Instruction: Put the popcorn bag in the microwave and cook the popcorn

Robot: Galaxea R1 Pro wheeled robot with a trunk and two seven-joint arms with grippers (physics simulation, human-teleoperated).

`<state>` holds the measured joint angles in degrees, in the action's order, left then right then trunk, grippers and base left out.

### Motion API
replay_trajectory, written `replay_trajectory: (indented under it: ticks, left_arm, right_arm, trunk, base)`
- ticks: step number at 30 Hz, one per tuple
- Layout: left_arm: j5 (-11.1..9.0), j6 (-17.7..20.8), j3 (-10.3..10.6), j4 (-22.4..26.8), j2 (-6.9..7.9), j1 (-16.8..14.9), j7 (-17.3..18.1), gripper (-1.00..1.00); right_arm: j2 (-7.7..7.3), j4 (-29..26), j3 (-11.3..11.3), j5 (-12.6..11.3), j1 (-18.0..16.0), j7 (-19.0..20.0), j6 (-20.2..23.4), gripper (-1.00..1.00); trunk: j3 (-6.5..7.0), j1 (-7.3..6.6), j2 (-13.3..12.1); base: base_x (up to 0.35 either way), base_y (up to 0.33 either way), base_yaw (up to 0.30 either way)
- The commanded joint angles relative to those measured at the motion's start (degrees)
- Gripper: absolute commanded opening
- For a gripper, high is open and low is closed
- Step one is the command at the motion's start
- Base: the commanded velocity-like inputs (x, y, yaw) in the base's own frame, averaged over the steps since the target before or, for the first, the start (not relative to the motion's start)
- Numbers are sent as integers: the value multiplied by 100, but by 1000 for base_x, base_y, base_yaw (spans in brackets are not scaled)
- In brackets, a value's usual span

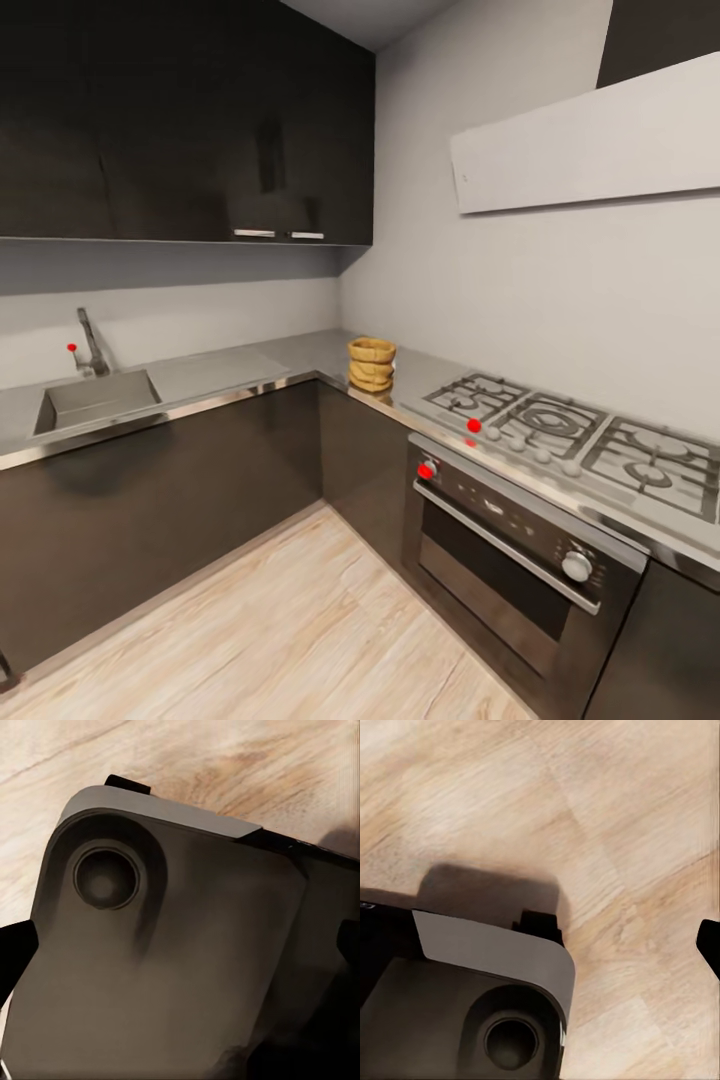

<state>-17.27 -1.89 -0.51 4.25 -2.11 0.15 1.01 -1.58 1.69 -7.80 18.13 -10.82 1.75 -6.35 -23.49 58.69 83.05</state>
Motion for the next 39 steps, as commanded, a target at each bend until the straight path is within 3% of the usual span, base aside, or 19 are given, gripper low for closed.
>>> replay_trajectory:
  ticks: [1, 39]
  left_arm:
    - [-32, -10, -3, 6, -1, 2, 11, 100]
    - [-18, -46, 19, 6, 0, 1, 13, 100]
  right_arm:
    - [-14, 17, -52, 35, -8, 12, -35, 100]
    - [13, 24, -64, -5, -8, 6, -51, 100]
  trunk:
    - [-5, 3, 2]
    - [-5, 3, 2]
  base:
    - [321, 0, 0]
    - [320, 0, 0]
